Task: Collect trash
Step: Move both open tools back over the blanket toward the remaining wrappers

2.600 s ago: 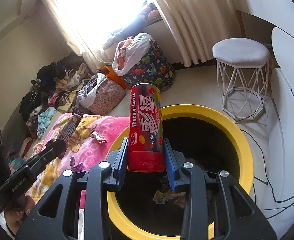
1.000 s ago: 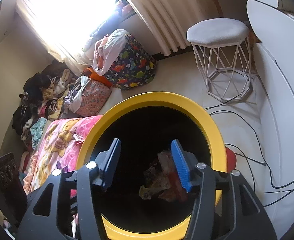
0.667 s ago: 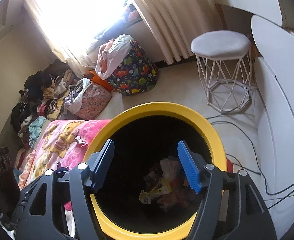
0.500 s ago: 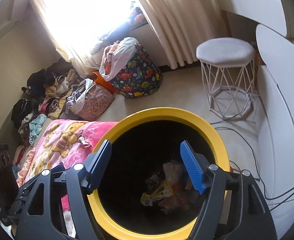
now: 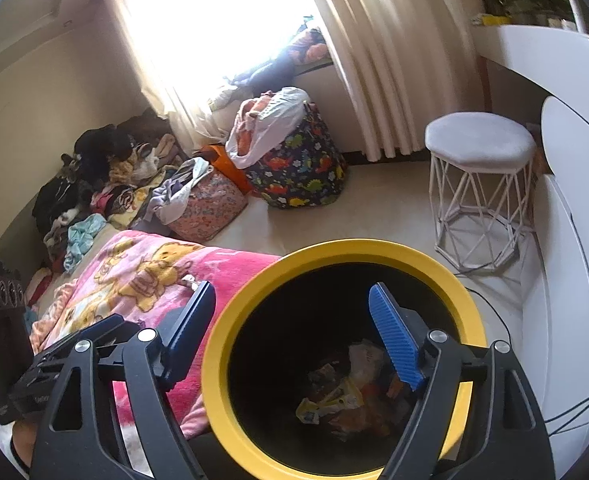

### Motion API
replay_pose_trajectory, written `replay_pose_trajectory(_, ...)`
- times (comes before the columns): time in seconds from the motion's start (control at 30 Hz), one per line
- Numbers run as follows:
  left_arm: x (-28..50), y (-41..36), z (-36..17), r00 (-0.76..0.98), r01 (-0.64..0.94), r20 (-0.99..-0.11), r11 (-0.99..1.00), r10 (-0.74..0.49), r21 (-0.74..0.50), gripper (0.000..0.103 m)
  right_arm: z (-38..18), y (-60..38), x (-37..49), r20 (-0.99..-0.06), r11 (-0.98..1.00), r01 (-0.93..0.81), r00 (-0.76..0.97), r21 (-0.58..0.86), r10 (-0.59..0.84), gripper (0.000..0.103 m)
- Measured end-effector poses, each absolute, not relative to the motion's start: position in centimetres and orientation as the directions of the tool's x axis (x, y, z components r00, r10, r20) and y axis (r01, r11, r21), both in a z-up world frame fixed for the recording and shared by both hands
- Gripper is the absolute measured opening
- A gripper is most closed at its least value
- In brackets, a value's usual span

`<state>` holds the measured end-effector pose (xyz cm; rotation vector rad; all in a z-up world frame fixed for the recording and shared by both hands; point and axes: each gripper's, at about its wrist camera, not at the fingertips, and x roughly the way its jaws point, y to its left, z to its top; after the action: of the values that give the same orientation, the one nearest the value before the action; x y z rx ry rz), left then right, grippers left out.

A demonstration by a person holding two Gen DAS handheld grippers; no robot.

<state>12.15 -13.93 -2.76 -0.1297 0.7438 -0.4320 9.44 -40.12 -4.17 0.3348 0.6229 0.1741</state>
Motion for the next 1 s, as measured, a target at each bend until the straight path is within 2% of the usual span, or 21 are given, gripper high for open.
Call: replay_pose_trajectory(1.0, 11.7, -5.6, -2.2, 0.725, 0.197, -0.591, 0.928, -0.355, -0.316, 0.092, -2.3, -32.7, 10.1, -0.533, 0.923, -0.247, 0.760, 0.294, 0.373, 0.078)
